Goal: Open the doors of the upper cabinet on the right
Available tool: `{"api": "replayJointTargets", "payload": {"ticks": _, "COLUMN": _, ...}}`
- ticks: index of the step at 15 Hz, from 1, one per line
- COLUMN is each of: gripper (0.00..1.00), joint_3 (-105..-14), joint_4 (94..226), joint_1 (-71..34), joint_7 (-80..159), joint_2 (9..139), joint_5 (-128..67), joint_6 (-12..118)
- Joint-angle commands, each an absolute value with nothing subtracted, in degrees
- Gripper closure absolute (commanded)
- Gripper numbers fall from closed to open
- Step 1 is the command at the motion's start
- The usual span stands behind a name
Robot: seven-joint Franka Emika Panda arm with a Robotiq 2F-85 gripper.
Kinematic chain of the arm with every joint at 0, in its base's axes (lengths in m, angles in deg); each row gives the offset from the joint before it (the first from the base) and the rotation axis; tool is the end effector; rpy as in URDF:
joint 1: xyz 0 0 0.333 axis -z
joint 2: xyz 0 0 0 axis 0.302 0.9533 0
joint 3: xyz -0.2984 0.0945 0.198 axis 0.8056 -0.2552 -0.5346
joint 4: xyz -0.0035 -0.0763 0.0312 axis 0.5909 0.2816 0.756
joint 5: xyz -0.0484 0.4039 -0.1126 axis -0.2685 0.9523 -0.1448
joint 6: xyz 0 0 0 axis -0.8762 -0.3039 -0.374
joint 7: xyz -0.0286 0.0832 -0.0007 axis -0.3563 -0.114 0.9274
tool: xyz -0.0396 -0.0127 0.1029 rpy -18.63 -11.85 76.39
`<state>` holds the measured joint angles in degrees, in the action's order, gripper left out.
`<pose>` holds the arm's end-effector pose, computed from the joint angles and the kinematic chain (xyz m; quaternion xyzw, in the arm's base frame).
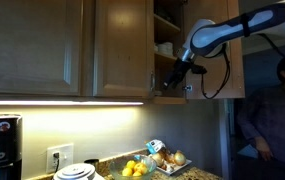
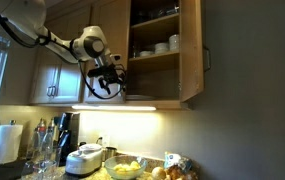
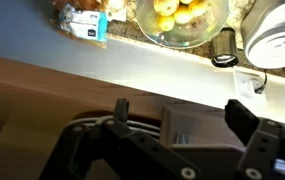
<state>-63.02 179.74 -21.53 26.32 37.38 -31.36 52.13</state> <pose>0.5040 0.0288 0.7536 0.9276 0.1082 0.3549 0.0435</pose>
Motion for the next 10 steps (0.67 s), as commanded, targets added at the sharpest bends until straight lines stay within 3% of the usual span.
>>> {"api": "replayJointTargets", "payload": {"ticks": 1, "gripper": 0.0, "joint_3": -63.6, "joint_4": 176.1, "joint_1": -22.5, "joint_7": 25.5, "joint_2": 42.1, "joint_5": -28.4, "joint_6": 56.3}}
{"api": "replayJointTargets", "payload": {"ticks": 8, "gripper": 0.0, "joint_3": -64.5, "joint_4": 166.2, "joint_1": -22.2, "joint_7": 24.5, "joint_2": 50.9, "joint_5": -27.0, "joint_6": 56.6}}
{"api": "replayJointTargets", "payload": {"ticks": 9, "gripper": 0.22, "joint_3": -64.7, "joint_4": 164.7, "joint_1": -22.3, "joint_7": 24.4, "joint_2": 51.7, "joint_5": -26.7, "joint_6": 56.0}}
{"api": "replayJointTargets", "payload": {"ticks": 10, "gripper": 0.26, "joint_3": -65.0, "joint_4": 163.4, "joint_1": -22.3, "joint_7": 24.4, "joint_2": 52.4, "joint_5": -26.6, "joint_6": 55.6}}
